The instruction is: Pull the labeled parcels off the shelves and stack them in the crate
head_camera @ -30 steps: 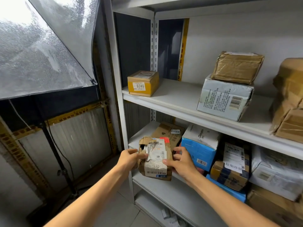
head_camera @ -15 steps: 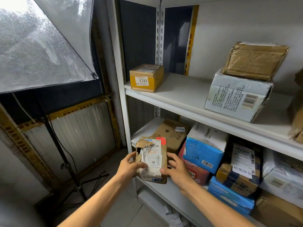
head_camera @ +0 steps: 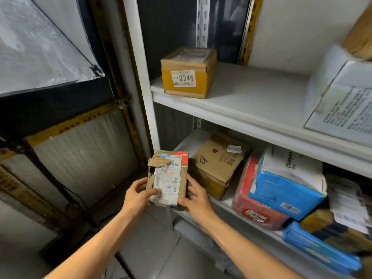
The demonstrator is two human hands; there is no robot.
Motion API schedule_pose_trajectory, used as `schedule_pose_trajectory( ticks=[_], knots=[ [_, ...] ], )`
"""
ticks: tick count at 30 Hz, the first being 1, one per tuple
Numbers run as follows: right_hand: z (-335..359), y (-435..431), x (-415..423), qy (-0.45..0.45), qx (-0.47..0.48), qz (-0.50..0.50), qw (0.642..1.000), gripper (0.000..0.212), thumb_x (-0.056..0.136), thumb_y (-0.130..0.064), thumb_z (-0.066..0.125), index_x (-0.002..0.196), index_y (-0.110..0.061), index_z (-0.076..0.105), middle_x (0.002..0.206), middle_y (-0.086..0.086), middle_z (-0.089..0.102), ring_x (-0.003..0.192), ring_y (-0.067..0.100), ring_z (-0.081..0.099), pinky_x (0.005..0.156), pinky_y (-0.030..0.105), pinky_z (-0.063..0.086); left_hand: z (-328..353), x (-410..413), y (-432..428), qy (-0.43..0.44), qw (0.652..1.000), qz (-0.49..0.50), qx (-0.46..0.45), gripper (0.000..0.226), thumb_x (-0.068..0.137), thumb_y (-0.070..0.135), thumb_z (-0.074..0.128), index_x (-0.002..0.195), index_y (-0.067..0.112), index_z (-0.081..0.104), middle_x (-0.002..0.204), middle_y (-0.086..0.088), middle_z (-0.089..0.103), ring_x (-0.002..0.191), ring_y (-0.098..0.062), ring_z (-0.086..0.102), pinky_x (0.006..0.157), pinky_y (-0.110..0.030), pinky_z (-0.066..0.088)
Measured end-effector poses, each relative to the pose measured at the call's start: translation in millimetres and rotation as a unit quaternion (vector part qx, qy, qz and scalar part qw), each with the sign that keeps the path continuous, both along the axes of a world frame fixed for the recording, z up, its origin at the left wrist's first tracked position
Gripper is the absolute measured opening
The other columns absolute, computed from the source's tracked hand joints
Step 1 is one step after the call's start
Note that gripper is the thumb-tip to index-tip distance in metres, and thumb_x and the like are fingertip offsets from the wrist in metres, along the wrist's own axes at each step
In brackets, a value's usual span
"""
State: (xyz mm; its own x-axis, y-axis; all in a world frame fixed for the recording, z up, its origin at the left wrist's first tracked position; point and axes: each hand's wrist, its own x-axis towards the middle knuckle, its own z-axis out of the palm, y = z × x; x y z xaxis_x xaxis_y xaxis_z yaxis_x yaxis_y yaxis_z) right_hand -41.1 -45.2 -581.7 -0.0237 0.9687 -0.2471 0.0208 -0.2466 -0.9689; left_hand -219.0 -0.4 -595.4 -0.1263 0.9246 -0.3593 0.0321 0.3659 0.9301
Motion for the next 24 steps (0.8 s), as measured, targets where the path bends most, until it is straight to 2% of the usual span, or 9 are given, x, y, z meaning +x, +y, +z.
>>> schedule_pose_trajectory(
  ticks=[4,5,9,12,14,16,19,21,24],
  knots=[
    [-17.8,19.4,-28.2,0.009,-0.016,-0.025,1.000,0.072,0.089,0.007,0.059,0.138,-0.042,0.040,0.135,-0.008,0.058,0.126,0.012,0.054,0.097,0.040,0.052,-9.2,-24.1,21.4,0.022,1.000,-0.018,0.003,0.066,0.071,0.006,0.081,0.130,0.017,0.054,0.122,-0.002,0.062,0.107,-0.020,0.061,0.072,-0.035,0.053],
    [-20.7,22.8,-32.8,0.010,-0.018,-0.034,0.999,0.071,0.089,0.008,0.059,0.138,-0.041,0.041,0.135,-0.008,0.058,0.124,0.011,0.055,0.096,0.039,0.053,-11.6,-27.5,26.5,0.025,0.999,-0.025,0.006,0.067,0.071,0.006,0.081,0.131,0.016,0.054,0.123,-0.002,0.062,0.108,-0.020,0.061,0.071,-0.033,0.052],
    [-28.1,37.8,-37.0,0.003,-0.026,-0.077,0.997,0.070,0.090,0.009,0.056,0.145,-0.031,0.039,0.133,-0.006,0.059,0.118,0.007,0.057,0.083,0.020,0.056,-22.7,-23.6,47.8,0.018,0.999,-0.048,0.004,0.070,0.072,0.006,0.081,0.134,0.016,0.050,0.126,-0.002,0.061,0.113,-0.022,0.060,0.083,-0.038,0.056],
    [-36.3,46.4,-32.3,0.003,-0.042,-0.119,0.992,0.052,0.090,0.005,0.059,0.125,-0.032,0.052,0.125,-0.005,0.063,0.118,0.013,0.060,0.089,0.035,0.057,-31.2,-12.7,63.0,0.012,0.997,-0.070,0.002,0.069,0.073,0.007,0.081,0.134,0.015,0.049,0.127,-0.002,0.060,0.114,-0.020,0.059,0.092,-0.041,0.054],
    [-41.1,49.3,-29.1,-0.006,-0.053,-0.150,0.987,0.042,0.090,0.003,0.061,0.110,-0.034,0.054,0.119,-0.006,0.065,0.114,0.013,0.061,0.090,0.038,0.056,-34.8,-4.1,71.9,0.006,0.996,-0.089,0.004,0.068,0.074,0.007,0.081,0.134,0.015,0.049,0.128,-0.002,0.060,0.113,-0.017,0.058,0.098,-0.040,0.051],
    [-45.9,51.9,-27.7,-0.020,-0.056,-0.194,0.979,0.037,0.087,0.000,0.065,0.101,-0.033,0.055,0.115,-0.003,0.066,0.108,0.014,0.064,0.086,0.031,0.057,-37.0,6.0,79.5,0.004,0.994,-0.108,0.013,0.066,0.075,0.008,0.080,0.134,0.016,0.050,0.126,-0.001,0.060,0.106,-0.011,0.058,0.092,-0.030,0.051],
    [-47.9,57.2,-29.0,-0.052,-0.049,-0.276,0.959,0.033,0.085,-0.002,0.070,0.086,-0.031,0.054,0.097,-0.004,0.068,0.093,0.011,0.065,0.066,0.008,0.048,-42.4,21.2,87.5,0.002,0.993,-0.114,0.028,0.065,0.074,0.007,0.081,0.132,0.014,0.051,0.121,-0.001,0.063,0.096,0.000,0.059,0.074,-0.012,0.046],
    [-47.4,60.4,-28.5,-0.067,-0.057,-0.313,0.946,0.031,0.086,-0.004,0.069,0.079,-0.029,0.052,0.089,-0.007,0.063,0.088,0.009,0.061,0.058,0.004,0.041,-48.4,26.9,90.1,0.004,0.994,-0.110,0.027,0.067,0.072,0.006,0.082,0.132,0.013,0.051,0.118,0.001,0.063,0.094,0.002,0.059,0.070,-0.010,0.044],
    [-49.9,65.6,-25.9,-0.081,-0.078,-0.283,0.953,0.024,0.090,-0.004,0.064,0.088,-0.027,0.058,0.103,-0.004,0.065,0.095,0.008,0.060,0.062,0.001,0.039,-57.2,29.3,95.5,0.020,0.993,-0.110,0.030,0.070,0.071,0.004,0.082,0.133,0.011,0.051,0.121,-0.001,0.063,0.102,-0.009,0.060,0.074,-0.013,0.045]
  ],
)
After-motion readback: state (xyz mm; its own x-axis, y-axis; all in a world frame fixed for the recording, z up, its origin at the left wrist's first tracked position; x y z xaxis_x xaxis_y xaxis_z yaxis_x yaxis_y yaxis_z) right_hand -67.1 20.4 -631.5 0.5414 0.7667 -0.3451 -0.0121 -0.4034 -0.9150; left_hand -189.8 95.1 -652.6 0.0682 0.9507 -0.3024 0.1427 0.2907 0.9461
